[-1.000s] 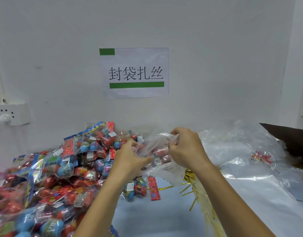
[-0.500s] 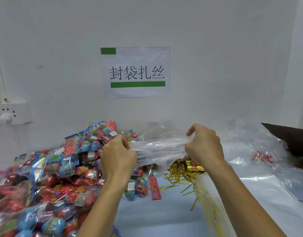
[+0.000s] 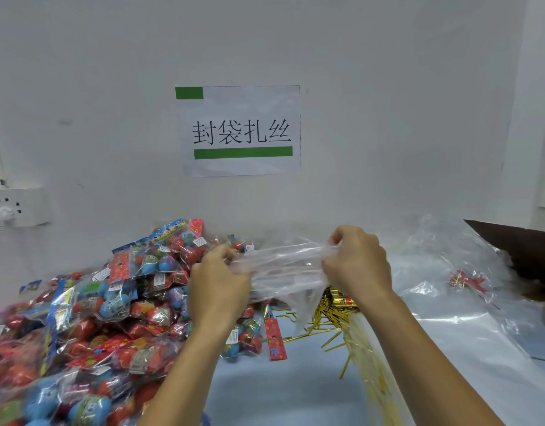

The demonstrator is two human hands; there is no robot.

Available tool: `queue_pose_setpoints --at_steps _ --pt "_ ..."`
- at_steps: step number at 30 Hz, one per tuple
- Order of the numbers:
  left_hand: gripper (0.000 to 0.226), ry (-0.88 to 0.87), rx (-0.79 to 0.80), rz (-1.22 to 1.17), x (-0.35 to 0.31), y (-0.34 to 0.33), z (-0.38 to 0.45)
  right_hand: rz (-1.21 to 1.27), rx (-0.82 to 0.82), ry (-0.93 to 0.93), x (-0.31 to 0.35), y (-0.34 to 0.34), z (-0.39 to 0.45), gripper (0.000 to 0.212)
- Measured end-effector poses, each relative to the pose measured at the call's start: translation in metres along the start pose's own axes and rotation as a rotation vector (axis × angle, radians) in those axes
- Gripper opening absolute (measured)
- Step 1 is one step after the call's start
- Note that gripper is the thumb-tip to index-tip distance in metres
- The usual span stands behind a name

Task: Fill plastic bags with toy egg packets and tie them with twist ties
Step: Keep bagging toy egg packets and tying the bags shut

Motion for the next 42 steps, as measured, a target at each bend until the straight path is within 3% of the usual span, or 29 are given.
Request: queue_pose_setpoints --at_steps 2,4,10,14,16,18,20,22,24,26,29,33,36,38,42 --pt "0.018 0.059 -0.132 0.109 0.006 0.015 0.001 0.009 -0.072 -0.032 -0.005 0.01 0.001 0.021" --pt "0.016 0.006 -0.139 0.079 0.002 0.017 0.002 0.053 -0.079 -0.041 -0.007 0.012 0.002 0.022" --pt "0.03 -0.136 0.321 -0.281 -0.007 -0.01 0.007 0.186 -0.044 -0.014 -0.011 0.021 0.011 0.027" --pt "0.073 -0.229 0.681 -0.424 -0.008 -0.021 -0.004 0.307 0.018 -0.039 -0.018 0.02 0.015 0.042" --pt "0.082 -0.094 0.657 -0.633 -0.008 -0.02 0.0 0.391 0.059 -0.032 -0.018 0.017 0.016 0.049" --pt "0.072 0.067 0.545 -0.761 -0.002 -0.019 0.009 0.412 0.121 0.024 -0.011 0.013 0.016 0.054" --pt "0.053 0.154 0.461 -0.634 0.006 -0.019 0.015 0.397 0.203 0.093 -0.001 0.006 0.012 0.056" --pt "0.046 0.216 0.546 -0.429 0.015 -0.028 0.009 0.395 0.25 0.145 0.01 -0.001 0.007 0.054" --pt "0.048 0.283 0.664 -0.37 0.018 -0.039 -0.003 0.387 0.245 0.205 0.022 -0.005 0.001 0.05" --pt "0.038 0.259 0.67 -0.412 0.014 -0.043 -0.007 0.384 0.267 0.262 0.034 -0.011 -0.008 0.047" --pt "0.038 0.04 0.595 -0.332 0.0 -0.039 -0.007 0.367 0.408 0.31 0.047 -0.022 -0.02 0.046" --pt "0.037 0.072 0.448 -0.324 0.007 -0.03 0.0 0.332 0.757 0.317 0.043 -0.025 -0.029 0.065" --pt "0.027 0.084 0.405 -0.389 0.008 -0.026 0.003 0.566 0.974 0.189 0.033 -0.011 -0.033 0.08" --pt "0.02 0.063 0.376 -0.464 0.002 -0.02 0.002 0.704 0.961 0.137 0.027 0.002 -0.026 0.073" --pt "0.011 -0.04 0.407 -0.534 -0.016 -0.022 -0.002 0.54 0.591 0.162 0.02 0.018 -0.004 0.046"
Point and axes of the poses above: each hand's wrist, its own z-axis towards the middle knuckle, its own y-axis out of the back of the hand, x = y × z, the point moved 8 cm from there along z, towards the middle knuckle, and after that the axes turned 9 degrees about z, right-handed, at the moved point
